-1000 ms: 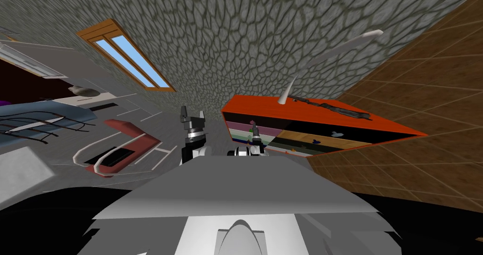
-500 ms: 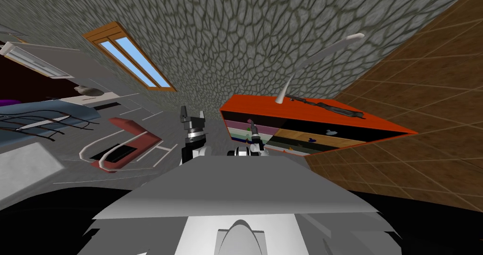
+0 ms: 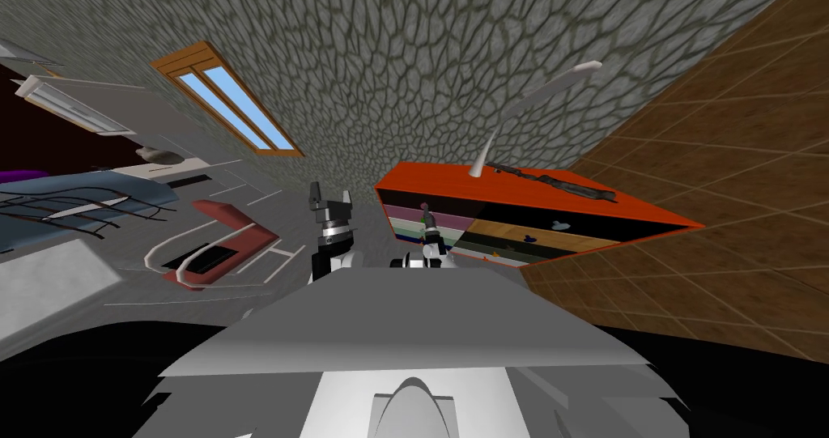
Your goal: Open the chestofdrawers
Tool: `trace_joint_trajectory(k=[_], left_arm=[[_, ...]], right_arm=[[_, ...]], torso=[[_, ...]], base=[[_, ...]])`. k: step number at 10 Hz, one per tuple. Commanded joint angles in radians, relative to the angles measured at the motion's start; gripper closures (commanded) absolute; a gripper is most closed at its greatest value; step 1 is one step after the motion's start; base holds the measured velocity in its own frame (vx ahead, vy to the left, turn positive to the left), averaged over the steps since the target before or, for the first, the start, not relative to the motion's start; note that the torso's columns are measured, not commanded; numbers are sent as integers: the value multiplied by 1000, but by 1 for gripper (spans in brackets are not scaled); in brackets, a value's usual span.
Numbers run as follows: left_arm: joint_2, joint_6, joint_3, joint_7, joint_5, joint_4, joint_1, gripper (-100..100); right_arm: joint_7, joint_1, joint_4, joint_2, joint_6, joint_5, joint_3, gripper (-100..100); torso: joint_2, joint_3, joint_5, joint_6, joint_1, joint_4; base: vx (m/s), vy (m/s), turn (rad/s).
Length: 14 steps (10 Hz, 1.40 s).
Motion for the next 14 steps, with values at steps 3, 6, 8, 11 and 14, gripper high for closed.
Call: trace_joint_trajectory(k=[3,6,8,11,14], left_arm=[[0,0,0,0,0,0,0,0],[0,0,0,0,0,0,0,0],[0,0,0,0,0,0,0,0],[0,0,0,0,0,0,0,0],[0,0,0,0,0,0,0,0]], right_arm=[[20,-19,-10,17,30,-7,-15,-100],[18,-20,2,21,21,-2,-8,100],[30,-24,-4,31,31,-2,-10,100],[41,-23,-6,37,47,-5,-14,100],[49,-21,-17,45,48,-1,-7,100]], torso=[[-3,-2,0,0,-1,-1],[2,1,0,0,-1,1],[8,5,0,-1,0,3],[9,5,1,0,1,8],[7,3,0,0,-1,5]], base=[[50,-15,-20],[-50,10,0],[-170,11,-30],[-166,28,-21],[-151,22,-18]])
